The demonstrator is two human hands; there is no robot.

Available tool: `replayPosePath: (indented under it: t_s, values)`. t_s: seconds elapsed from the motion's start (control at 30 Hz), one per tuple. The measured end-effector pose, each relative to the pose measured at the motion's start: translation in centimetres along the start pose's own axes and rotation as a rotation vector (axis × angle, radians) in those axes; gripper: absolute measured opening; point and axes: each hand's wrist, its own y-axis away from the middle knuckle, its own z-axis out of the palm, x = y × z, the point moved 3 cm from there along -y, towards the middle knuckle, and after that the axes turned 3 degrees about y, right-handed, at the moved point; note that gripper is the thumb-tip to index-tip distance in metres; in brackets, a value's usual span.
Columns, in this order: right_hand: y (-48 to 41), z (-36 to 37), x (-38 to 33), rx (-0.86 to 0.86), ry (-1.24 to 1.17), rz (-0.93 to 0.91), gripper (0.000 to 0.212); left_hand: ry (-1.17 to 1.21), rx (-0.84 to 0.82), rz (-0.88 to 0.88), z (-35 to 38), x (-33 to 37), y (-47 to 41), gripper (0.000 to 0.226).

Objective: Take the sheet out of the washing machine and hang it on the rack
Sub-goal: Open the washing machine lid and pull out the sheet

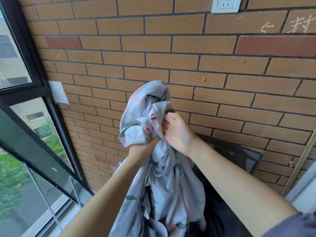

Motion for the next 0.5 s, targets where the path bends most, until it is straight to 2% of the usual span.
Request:
replayPosePath:
  t_s: [0.1, 0.13, 0.2, 0.27, 0.3, 0.37, 0.4, 0.43, 0.47, 0.5]
  values:
    - [0.7, -0.7, 0.5, -0.019, 0.205, 0.011, 0.036, -0.015, 0.077, 0.083, 0.0, 0.3, -0.2, 0.032]
    - [1.1, -1.5, 0.6, 0.013, 0.340, -0.047, 0.032, 0.004, 0.106, 0.077, -0.1, 0.4, -0.3, 0.038]
    - [2.0, -4.5, 1.5, 0.178, 0.661, -0.172, 0.027, 0.061, 0.176, 0.035, -0.8, 0.5, -0.8, 0.067]
    - [3.3, -7.8, 3.6, 0.240, 0.824, -0.103, 0.072, 0.121, 0.238, -0.001, -1.9, 0.9, -1.6, 0.074]
    - [4.0, -8.9, 5.0, 0.197, 0.835, -0.011, 0.096, 0.183, 0.261, -0.025, -2.4, 1.3, -1.9, 0.067]
    - [5.2, -10.2, 8.1, 0.098, 0.862, 0.111, 0.121, 0.317, 0.271, -0.069, -3.2, 2.5, -2.7, 0.042]
    - [5.5, -10.8, 9.6, 0.066, 0.897, 0.149, 0.123, 0.348, 0.270, -0.076, -3.4, 3.5, -2.8, 0.031]
    - [6.0, -11.0, 11.0, 0.049, 0.931, 0.189, 0.117, 0.353, 0.265, -0.074, -3.7, 4.2, -3.2, 0.023]
    - [6.2, -11.5, 12.1, 0.092, 1.004, 0.252, 0.099, 0.349, 0.276, -0.069, -3.9, 5.1, -3.2, 0.018]
    - [6.1, -12.3, 12.9, 0.197, 1.075, 0.299, 0.071, 0.357, 0.296, -0.055, -4.4, 5.9, -3.2, 0.017]
